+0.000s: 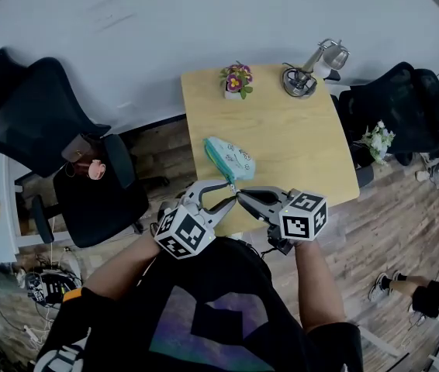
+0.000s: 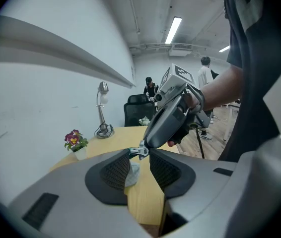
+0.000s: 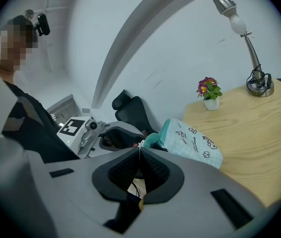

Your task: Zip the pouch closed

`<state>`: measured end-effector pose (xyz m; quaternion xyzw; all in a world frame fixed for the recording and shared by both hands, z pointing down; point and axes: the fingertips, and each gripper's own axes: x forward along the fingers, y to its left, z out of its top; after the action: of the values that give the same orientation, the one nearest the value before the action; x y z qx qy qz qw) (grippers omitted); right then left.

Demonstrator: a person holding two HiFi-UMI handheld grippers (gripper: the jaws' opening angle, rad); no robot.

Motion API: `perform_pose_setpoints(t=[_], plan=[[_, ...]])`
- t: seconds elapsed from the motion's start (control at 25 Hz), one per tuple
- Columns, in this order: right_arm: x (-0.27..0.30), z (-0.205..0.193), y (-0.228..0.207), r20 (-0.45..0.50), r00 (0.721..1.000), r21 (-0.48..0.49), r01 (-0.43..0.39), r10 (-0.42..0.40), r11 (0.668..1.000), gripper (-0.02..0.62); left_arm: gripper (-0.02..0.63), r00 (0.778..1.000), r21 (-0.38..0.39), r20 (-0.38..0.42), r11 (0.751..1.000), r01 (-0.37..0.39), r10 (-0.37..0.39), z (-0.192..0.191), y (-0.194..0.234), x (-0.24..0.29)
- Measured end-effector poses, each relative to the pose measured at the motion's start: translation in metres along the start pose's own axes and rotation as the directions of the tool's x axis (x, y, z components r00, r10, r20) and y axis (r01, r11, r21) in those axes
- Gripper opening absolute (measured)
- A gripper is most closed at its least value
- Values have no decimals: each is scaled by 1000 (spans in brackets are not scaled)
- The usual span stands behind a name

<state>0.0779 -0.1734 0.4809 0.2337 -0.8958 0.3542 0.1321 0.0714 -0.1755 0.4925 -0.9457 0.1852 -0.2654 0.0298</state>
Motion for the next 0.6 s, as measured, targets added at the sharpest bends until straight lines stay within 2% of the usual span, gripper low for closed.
perform_pose_setpoints(t=[0.24, 0.36, 0.48, 0.6], plan=[[-2, 0, 1, -6, 1000, -15, 7, -7, 1000, 23, 111, 1000, -2, 25, 1000, -8, 8, 5, 2, -7], [-3, 2, -2, -7, 1000, -18, 18, -18, 1000, 23, 80, 999, -11, 30, 1000, -12, 12, 9, 4, -9], [-1, -2, -2, -15, 1000, -22, 18, -18, 1000, 23, 22, 999, -22, 42, 999, -33, 34, 11, 6, -12], [2, -5, 2, -21, 1000, -25, 13, -14, 1000, 23, 17, 998, -31, 38, 999, -39, 40, 10, 8, -13]])
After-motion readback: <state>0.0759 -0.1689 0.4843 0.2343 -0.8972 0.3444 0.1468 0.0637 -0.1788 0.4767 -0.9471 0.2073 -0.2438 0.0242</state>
